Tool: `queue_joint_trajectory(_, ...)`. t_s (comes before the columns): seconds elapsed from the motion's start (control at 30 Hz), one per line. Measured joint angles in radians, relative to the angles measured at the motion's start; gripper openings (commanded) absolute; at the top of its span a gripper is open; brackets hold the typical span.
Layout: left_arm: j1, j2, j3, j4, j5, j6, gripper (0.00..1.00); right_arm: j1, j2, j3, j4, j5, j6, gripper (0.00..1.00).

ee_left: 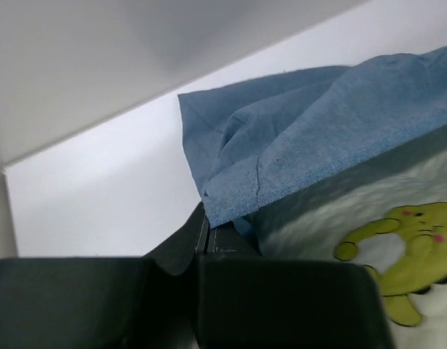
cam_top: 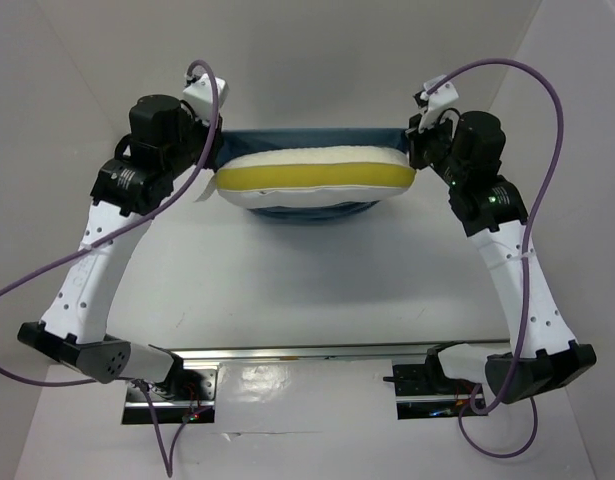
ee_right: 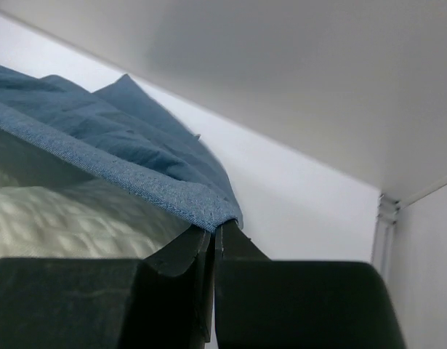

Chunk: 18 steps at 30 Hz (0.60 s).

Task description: Put the pillow into the pillowcase

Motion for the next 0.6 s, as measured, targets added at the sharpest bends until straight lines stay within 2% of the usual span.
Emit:
queue_joint_trajectory(0.17,0.084,-0.021,-0.132,0.013,0.148,-0.078,0.00,-0.001,0.023,0.046,-0.077,-0.046,0.039,0.00)
queue_joint_trajectory(0.23,0.084,-0.060,-0.128,0.017,0.193,-0.086,0.00,-0.009,0.029,0.123,-0.097,-0.069,0.056,0.00)
queue_joint_trajectory(0.33,0.085,-0.116,-0.042,0.040,0.258,-0.104,0.00,-0.046,0.015,0.231,-0.089,-0.134,0.082,0.00)
queue_joint_trajectory(0.5,0.085,-0.251,0.034,0.062,0.383,-0.137,0.00,-0.117,-0.134,0.229,-0.040,-0.296,0.137,0.00)
queue_joint_trajectory(0.6,0.085,-0.323,0.072,0.029,0.451,-0.165,0.00,-0.158,-0.303,0.157,-0.038,-0.390,0.153,0.00)
